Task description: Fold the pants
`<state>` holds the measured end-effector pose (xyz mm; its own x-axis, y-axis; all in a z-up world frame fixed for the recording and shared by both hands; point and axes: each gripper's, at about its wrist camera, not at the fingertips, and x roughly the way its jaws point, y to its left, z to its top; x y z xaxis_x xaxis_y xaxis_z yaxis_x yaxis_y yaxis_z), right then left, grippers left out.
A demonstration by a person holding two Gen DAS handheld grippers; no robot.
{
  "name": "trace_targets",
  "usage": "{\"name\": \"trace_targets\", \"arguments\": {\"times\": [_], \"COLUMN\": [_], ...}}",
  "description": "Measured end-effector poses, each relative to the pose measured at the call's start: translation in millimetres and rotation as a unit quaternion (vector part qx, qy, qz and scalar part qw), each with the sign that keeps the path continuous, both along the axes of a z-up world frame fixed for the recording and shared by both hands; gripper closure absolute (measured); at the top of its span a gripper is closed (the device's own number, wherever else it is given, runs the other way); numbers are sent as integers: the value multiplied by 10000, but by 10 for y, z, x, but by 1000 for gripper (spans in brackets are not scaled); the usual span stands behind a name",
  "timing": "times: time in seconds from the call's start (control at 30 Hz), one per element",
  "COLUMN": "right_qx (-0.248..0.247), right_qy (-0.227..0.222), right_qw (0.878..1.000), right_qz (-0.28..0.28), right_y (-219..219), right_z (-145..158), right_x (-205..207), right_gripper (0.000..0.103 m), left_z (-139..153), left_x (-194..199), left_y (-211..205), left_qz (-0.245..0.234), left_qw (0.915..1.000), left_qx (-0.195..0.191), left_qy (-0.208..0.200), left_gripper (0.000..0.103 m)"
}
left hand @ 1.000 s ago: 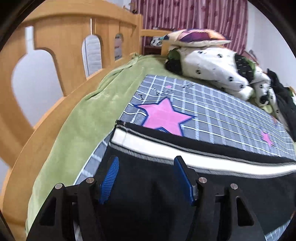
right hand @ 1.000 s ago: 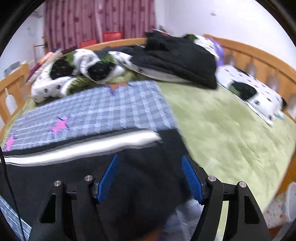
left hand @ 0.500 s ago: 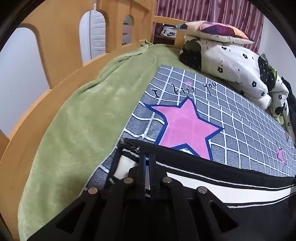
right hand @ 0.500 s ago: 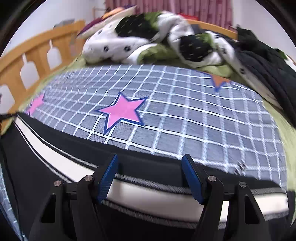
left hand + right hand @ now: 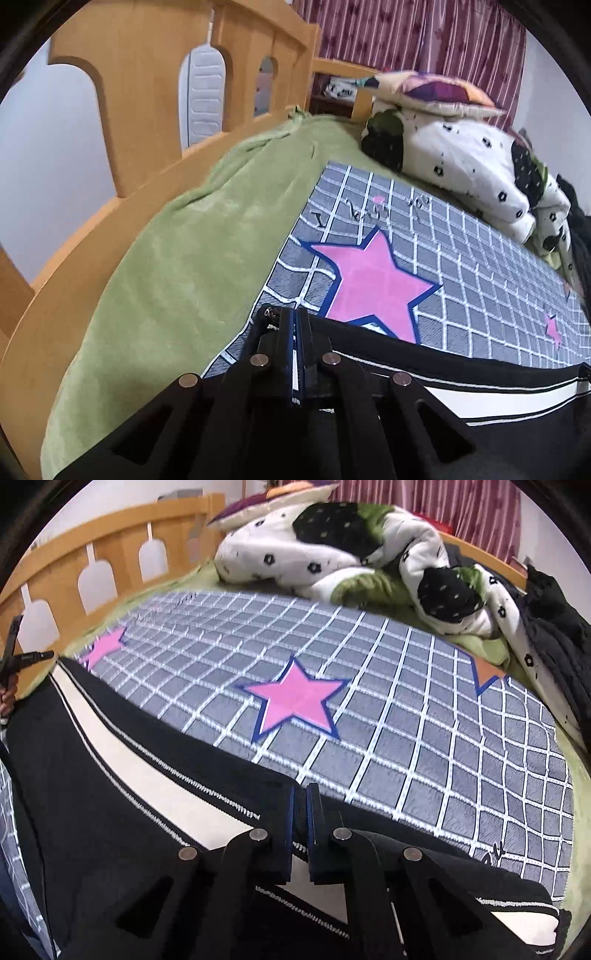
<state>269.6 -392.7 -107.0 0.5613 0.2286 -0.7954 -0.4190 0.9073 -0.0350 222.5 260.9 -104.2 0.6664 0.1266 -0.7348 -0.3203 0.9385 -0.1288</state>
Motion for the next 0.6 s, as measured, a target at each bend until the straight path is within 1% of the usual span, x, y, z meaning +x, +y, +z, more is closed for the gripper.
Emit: {"name": "trace_targets", "arguments": {"times": [0.03, 0.1, 0.13, 0.17, 0.2, 0.23, 0.27, 0.3, 0.33, 0.37, 0.4, 0.47, 0.5, 0.53, 0.57, 0.6], "right_qx": [43, -108, -237, -301, -260, -122, 10, 54, 57, 22, -28, -44, -24, 6, 43, 56], "right_qy": [60, 251, 256, 190, 161, 179, 207, 213, 204, 180, 152, 129, 129, 122, 114, 109], "right_qw": [10000, 9996, 9993, 9993, 9995, 9996, 9995, 9995, 9995, 9996, 9996, 9994, 9994, 9994, 9994, 9994], "right_qz": [-51, -104, -95, -99, -128, -183, -220, -230, -230, -232, -245, -307, -318, -322, -329, -334], "right_y": [-12, 29, 67, 100, 107, 70, 30, 17, 14, 30, 48, 62, 62, 55, 45, 41], "right_z": [-47, -239, -320, -365, -370, -365, -362, -366, -367, -362, -359, -352, -345, -334, -318, -311], "right_x": [35, 113, 120, 116, 126, 131, 140, 136, 125, 111, 104, 95, 103, 93, 79, 70], "right_gripper": [97, 97, 97, 97, 96, 96, 96, 96, 96, 96, 96, 96, 96, 96, 96, 96], "left_z": [-22, -67, -79, -93, -109, -122, -153, -181, -199, -216, -227, -234, -220, -178, -132, -109], "left_x": [18, 41, 39, 39, 47, 47, 70, 95, 112, 133, 157, 210, 198, 156, 102, 76], "left_y": [6, -17, -38, -68, -99, -115, -115, -105, -92, -86, -95, -138, -144, -155, -175, -186], "left_qz": [-67, -318, -386, -419, -420, -395, -355, -408, -441, -451, -441, -405, -377, -284, -163, -116], "left_qw": [9999, 9988, 9986, 9986, 9984, 9982, 9977, 9977, 9976, 9975, 9975, 9967, 9969, 9977, 9976, 9967], "left_qx": [-101, -329, -300, -173, 55, 185, 272, 162, 58, -17, -28, 186, 214, 308, 544, 723], "left_qy": [50, 169, 212, 289, 381, 423, 506, 525, 535, 548, 553, 684, 654, 530, 406, 340], "left_gripper": [100, 100, 100, 100, 100, 97, 88, 84, 75, 71, 70, 69, 69, 69, 68, 64]}}
